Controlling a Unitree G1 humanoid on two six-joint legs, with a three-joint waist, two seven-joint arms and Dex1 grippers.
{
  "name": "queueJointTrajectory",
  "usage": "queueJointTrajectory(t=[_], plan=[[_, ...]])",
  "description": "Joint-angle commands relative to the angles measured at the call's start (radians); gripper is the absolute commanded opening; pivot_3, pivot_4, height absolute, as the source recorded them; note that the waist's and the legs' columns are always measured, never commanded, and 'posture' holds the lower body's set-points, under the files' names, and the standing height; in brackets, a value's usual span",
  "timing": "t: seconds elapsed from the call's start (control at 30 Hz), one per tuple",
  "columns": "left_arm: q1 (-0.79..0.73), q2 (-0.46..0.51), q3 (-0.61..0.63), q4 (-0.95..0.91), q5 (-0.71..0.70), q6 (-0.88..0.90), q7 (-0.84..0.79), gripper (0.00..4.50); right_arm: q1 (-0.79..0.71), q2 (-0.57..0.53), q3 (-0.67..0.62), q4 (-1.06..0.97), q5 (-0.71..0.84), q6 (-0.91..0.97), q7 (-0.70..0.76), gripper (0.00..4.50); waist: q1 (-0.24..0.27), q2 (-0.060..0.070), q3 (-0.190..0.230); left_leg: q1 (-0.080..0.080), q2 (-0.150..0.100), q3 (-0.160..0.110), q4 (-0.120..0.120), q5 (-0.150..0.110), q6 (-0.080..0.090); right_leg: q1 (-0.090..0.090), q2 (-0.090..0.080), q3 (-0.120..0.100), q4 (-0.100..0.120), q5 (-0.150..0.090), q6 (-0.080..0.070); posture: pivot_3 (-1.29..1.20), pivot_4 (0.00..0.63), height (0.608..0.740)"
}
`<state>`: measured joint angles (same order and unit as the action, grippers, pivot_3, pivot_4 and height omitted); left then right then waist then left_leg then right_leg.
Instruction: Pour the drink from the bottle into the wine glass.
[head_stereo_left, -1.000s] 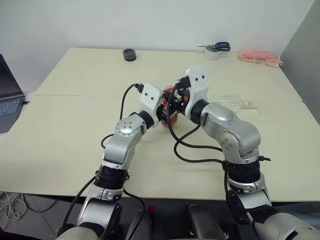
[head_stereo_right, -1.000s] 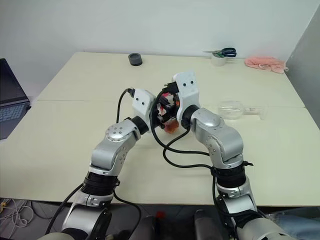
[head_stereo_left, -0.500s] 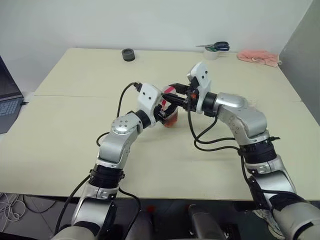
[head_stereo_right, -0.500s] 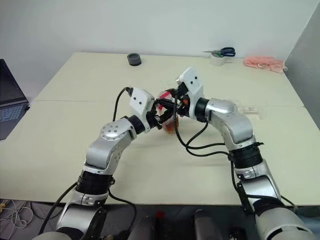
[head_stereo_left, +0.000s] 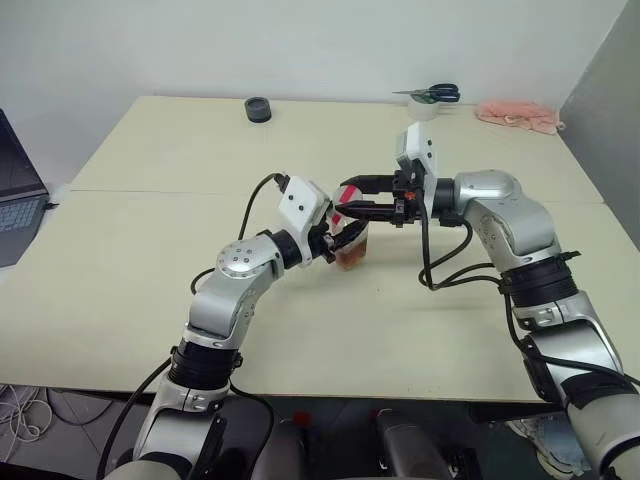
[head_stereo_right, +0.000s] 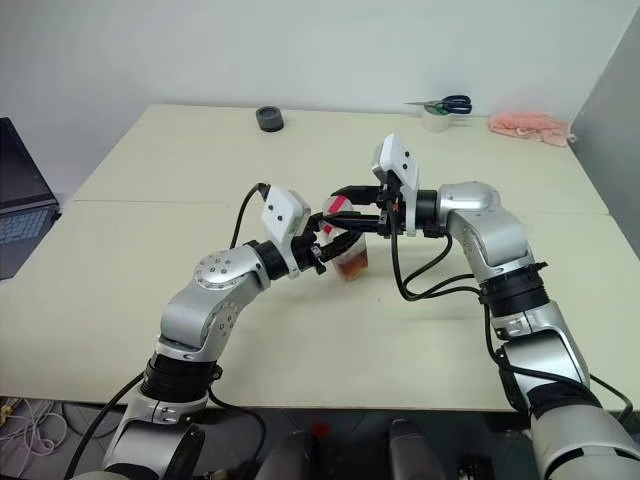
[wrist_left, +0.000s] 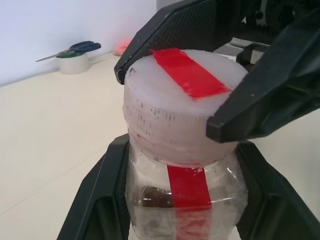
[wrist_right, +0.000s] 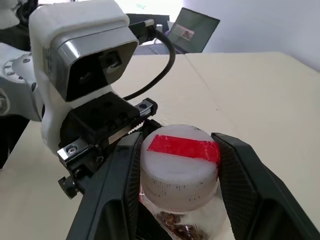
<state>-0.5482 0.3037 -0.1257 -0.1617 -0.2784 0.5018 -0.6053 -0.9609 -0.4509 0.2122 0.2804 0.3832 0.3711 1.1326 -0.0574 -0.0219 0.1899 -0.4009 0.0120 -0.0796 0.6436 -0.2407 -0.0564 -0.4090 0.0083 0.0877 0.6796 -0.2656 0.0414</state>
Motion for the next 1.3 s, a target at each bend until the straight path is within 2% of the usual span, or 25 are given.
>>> queueJointTrajectory(t=[0.03,0.27,0.43,0.57,0.67,0.7,1.13,1.3], plan=[[-0.012,0.019,0.041,-0.107,-0.053,-0.011,-0.032,2.15,-0.004,-0.070,-0.031,0.066,-0.062,-0.039,0.021,1.86,0.000,0.000,0.000,0.000,0.000,0.000,0.000,0.000,0.000,0.000,0.000,0.000,0.000,0.000,0.000,0.00,0.150,0.740],[-0.019,0.027,0.041,-0.106,-0.058,-0.001,-0.049,2.15,-0.003,-0.090,-0.068,0.100,-0.059,-0.069,0.025,1.86,0.000,0.000,0.000,0.000,0.000,0.000,0.000,0.000,0.000,0.000,0.000,0.000,0.000,0.000,0.000,0.00,0.150,0.740],[-0.027,0.026,0.037,-0.094,-0.048,0.001,-0.047,2.15,0.001,-0.093,-0.098,0.022,-0.018,-0.003,0.002,1.86,0.000,0.000,0.000,0.000,0.000,0.000,0.000,0.000,0.000,0.000,0.000,0.000,0.000,0.000,0.000,0.00,0.150,0.740],[-0.039,0.007,0.046,-0.079,-0.047,0.011,-0.022,2.14,0.036,-0.083,-0.109,-0.113,-0.012,0.072,-0.073,3.15,0.002,0.000,0.000,0.000,0.000,0.000,0.000,0.000,0.000,0.000,-0.001,0.000,0.000,0.000,0.000,0.00,0.150,0.740],[-0.044,-0.010,0.045,-0.077,-0.049,0.016,-0.009,2.14,0.082,-0.086,-0.103,-0.221,-0.007,0.123,-0.103,4.28,0.006,0.000,0.000,0.000,0.000,0.000,0.000,0.000,0.000,0.000,-0.001,0.000,0.000,0.000,0.000,0.00,0.150,0.740],[-0.044,-0.012,0.043,-0.077,-0.049,0.015,-0.008,2.14,0.088,-0.086,-0.105,-0.237,-0.002,0.135,-0.110,4.50,0.005,0.000,0.000,0.000,0.000,0.000,0.000,0.000,0.000,0.000,-0.001,0.000,0.000,0.000,0.000,0.00,0.150,0.740],[-0.079,-0.020,0.028,0.007,0.007,0.000,0.026,2.14,0.204,-0.081,-0.150,-0.552,0.103,0.368,-0.255,4.50,0.005,0.000,0.000,0.000,0.000,0.000,0.000,0.000,0.000,0.000,-0.001,0.000,0.000,0.000,0.000,0.00,0.150,0.740],[-0.093,-0.025,0.026,0.040,0.025,-0.009,0.038,2.14,0.201,-0.044,-0.182,-0.621,0.141,0.473,-0.378,4.50,0.004,0.000,0.000,0.000,0.000,0.000,0.001,0.000,0.000,0.000,0.000,0.000,0.000,0.000,0.000,0.00,0.150,0.740]])
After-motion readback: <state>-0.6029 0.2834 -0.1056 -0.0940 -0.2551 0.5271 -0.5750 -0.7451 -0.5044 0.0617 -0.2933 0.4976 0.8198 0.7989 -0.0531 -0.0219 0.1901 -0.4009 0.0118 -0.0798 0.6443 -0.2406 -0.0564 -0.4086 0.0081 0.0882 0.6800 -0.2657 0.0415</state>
